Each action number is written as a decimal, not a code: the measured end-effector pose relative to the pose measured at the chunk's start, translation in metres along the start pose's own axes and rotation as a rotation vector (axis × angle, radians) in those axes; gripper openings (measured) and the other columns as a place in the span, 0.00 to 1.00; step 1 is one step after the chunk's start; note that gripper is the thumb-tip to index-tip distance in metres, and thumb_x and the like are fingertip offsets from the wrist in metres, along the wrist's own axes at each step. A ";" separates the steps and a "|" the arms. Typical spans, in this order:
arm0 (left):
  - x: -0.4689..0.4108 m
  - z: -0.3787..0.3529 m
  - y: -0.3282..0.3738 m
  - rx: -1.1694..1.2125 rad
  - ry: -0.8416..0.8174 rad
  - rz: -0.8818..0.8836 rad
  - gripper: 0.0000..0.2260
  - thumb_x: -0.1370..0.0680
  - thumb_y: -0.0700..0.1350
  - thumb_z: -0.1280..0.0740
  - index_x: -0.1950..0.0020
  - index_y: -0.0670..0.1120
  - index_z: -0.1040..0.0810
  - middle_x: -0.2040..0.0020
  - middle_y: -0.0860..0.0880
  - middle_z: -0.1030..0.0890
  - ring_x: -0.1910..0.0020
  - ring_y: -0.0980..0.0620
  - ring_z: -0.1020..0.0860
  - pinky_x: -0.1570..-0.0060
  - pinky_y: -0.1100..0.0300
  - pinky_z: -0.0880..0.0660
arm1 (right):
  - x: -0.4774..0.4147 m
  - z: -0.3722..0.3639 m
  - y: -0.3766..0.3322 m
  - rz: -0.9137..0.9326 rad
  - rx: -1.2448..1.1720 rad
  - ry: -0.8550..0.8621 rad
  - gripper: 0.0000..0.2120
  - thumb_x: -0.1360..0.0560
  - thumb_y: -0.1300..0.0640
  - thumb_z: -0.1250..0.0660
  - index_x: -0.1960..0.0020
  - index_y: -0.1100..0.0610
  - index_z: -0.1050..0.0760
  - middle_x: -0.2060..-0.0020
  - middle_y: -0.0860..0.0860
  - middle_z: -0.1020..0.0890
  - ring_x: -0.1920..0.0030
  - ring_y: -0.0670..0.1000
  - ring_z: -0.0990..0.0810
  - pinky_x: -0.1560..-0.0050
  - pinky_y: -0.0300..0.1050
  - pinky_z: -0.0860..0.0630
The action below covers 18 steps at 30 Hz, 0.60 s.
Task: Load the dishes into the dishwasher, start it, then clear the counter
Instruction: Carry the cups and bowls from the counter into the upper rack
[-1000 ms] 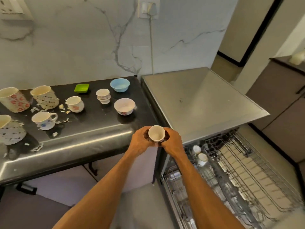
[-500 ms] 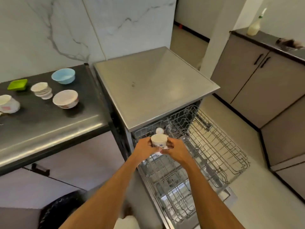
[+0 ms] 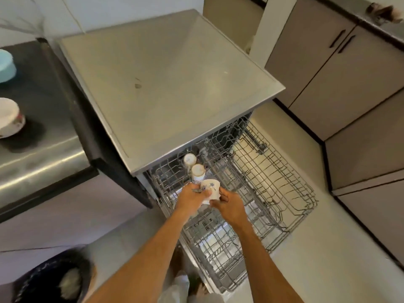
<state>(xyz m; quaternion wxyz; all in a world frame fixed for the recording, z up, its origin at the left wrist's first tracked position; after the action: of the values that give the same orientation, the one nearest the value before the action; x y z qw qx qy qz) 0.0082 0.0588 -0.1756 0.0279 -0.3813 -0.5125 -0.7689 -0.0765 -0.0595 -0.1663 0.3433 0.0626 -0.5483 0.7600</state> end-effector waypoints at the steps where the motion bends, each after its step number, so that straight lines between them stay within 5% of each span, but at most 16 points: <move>1: -0.006 -0.001 -0.003 0.003 -0.015 0.010 0.06 0.26 0.47 0.27 0.54 0.46 0.20 0.55 0.45 0.17 0.55 0.47 0.18 0.49 0.48 0.20 | -0.005 -0.001 0.004 -0.014 0.005 0.027 0.15 0.28 0.64 0.27 0.42 0.57 0.19 0.55 0.52 0.14 0.54 0.53 0.15 0.50 0.52 0.18; 5: -0.032 -0.006 -0.017 -0.035 -0.071 0.046 0.10 0.23 0.49 0.31 0.45 0.45 0.19 0.50 0.44 0.16 0.48 0.46 0.19 0.45 0.46 0.22 | -0.035 -0.014 0.021 -0.126 -0.002 0.092 0.16 0.28 0.57 0.25 0.42 0.61 0.20 0.55 0.59 0.14 0.55 0.62 0.16 0.50 0.64 0.21; 9: -0.056 -0.011 -0.024 -0.052 -0.111 0.076 0.12 0.21 0.43 0.34 0.37 0.47 0.22 0.45 0.48 0.18 0.47 0.53 0.21 0.54 0.65 0.25 | -0.065 -0.023 0.028 -0.283 -0.031 0.099 0.21 0.25 0.55 0.28 0.36 0.63 0.24 0.52 0.58 0.15 0.58 0.54 0.17 0.50 0.53 0.19; 13: -0.079 -0.017 -0.028 -0.083 -0.129 0.112 0.16 0.22 0.39 0.34 0.35 0.49 0.23 0.43 0.50 0.19 0.45 0.52 0.22 0.59 0.69 0.28 | -0.094 -0.028 0.044 -0.343 -0.020 0.087 0.14 0.22 0.55 0.31 0.41 0.63 0.21 0.56 0.58 0.15 0.58 0.54 0.16 0.61 0.44 0.22; 16: -0.094 -0.022 -0.034 -0.091 -0.142 0.133 0.20 0.24 0.37 0.32 0.33 0.52 0.24 0.41 0.50 0.20 0.42 0.52 0.22 0.61 0.69 0.29 | -0.109 -0.035 0.057 -0.380 -0.053 0.099 0.14 0.24 0.54 0.29 0.44 0.63 0.21 0.56 0.58 0.15 0.55 0.57 0.15 0.52 0.53 0.18; 18: -0.102 -0.026 -0.038 -0.092 -0.163 0.142 0.19 0.25 0.37 0.32 0.35 0.52 0.23 0.42 0.50 0.19 0.41 0.51 0.23 0.52 0.63 0.25 | -0.117 -0.038 0.063 -0.408 -0.069 0.097 0.11 0.23 0.54 0.31 0.48 0.61 0.22 0.58 0.59 0.15 0.56 0.57 0.15 0.49 0.58 0.19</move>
<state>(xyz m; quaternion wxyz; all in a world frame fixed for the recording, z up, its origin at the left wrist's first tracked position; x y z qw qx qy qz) 0.0499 0.0200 -0.2722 0.0229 -0.4786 -0.4489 -0.7543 -0.0146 -0.0894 -0.2865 0.5178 0.1238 -0.5330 0.6576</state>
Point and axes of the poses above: each hand's wrist, its own x-axis away from the middle knuckle, its own z-axis out of the back of the hand, y = z × x, the point moved 3 cm from there along -x, towards the middle knuckle
